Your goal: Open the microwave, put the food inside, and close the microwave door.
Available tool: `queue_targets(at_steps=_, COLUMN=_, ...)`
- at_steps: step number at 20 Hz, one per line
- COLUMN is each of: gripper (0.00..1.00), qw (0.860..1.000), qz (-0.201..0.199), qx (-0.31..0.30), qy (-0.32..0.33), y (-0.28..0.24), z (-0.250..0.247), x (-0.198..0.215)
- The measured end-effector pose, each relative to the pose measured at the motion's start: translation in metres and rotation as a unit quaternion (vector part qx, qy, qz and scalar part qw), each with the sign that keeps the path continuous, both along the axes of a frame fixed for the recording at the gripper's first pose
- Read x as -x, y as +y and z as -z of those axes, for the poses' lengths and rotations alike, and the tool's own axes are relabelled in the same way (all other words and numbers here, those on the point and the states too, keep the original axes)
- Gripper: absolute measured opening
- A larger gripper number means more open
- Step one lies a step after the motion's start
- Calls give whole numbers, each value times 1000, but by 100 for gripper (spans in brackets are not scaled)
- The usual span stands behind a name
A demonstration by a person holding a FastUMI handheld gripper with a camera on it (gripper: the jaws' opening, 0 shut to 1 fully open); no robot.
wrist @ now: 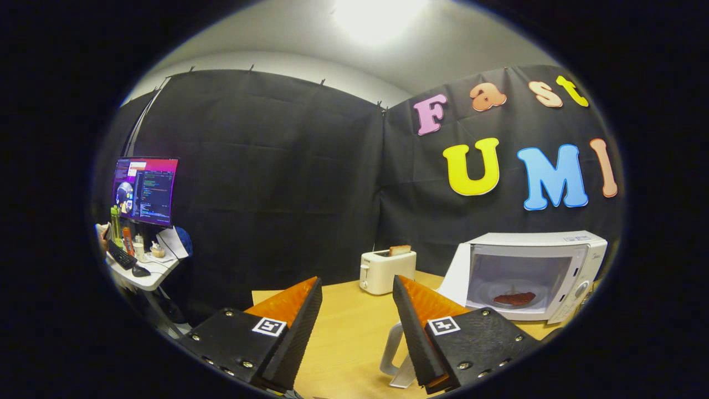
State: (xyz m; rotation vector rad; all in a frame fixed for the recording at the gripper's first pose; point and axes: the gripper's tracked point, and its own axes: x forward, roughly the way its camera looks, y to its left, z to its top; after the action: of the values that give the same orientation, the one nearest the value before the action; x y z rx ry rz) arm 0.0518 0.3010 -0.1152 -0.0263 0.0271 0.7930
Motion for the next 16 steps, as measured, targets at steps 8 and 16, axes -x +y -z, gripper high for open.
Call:
queue_targets(at_steps=8, gripper=2, qw=993, qz=44, qx=-8, qy=108, y=-17, z=62, x=-27)
queue_targets(at_steps=16, gripper=2, qw=981, qz=169, qx=9, qy=93, y=-112, z=66, x=-66)
